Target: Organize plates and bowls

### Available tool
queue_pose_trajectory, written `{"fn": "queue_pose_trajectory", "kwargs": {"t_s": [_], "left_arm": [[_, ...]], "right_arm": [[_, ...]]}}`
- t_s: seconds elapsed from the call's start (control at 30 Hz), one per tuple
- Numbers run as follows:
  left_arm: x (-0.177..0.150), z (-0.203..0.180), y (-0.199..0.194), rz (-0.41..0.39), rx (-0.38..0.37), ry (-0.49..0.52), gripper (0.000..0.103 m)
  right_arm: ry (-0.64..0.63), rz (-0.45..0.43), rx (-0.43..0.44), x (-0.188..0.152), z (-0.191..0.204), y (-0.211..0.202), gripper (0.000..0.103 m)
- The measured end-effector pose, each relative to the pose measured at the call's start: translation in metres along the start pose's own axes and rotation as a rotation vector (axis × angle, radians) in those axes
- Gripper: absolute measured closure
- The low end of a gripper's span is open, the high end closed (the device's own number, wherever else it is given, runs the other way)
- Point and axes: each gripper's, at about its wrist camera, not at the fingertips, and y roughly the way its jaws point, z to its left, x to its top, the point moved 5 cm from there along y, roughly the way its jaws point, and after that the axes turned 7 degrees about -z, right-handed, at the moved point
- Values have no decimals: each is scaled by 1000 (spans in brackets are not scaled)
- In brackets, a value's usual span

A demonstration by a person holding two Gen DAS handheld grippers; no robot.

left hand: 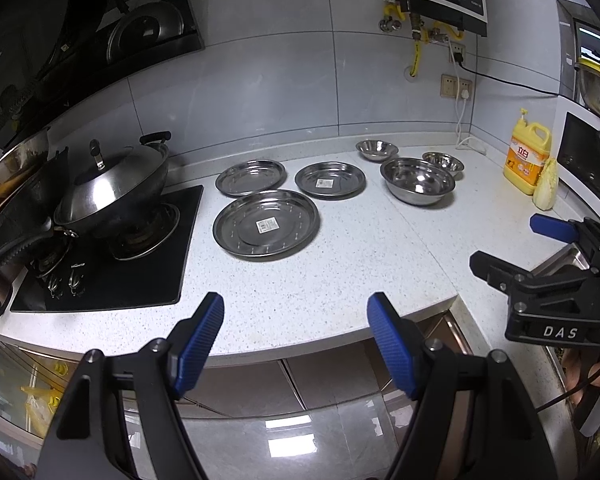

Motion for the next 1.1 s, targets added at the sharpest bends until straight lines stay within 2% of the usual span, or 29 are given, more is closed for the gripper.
{"fn": "queue_pose_trajectory", "kwargs": {"t_s": [0.37,0.57,0.83,0.97,1.1], "left_arm": [[11,4,15,6,-15,8,30],[24,22,45,2,-53,2,30],[68,80,113,-50,-116,25,30],[89,113,147,-43,-137,36,30],[104,139,178,-36,-158,42,30]], "right_arm": [[14,-9,-8,6,-4,7,1],[6,-4,-25,15,3,24,1],[5,-30,-101,66,24,79,1],[8,-42,-105,94,46,111,1],[12,-29,-116,106,67,140,1]]}}
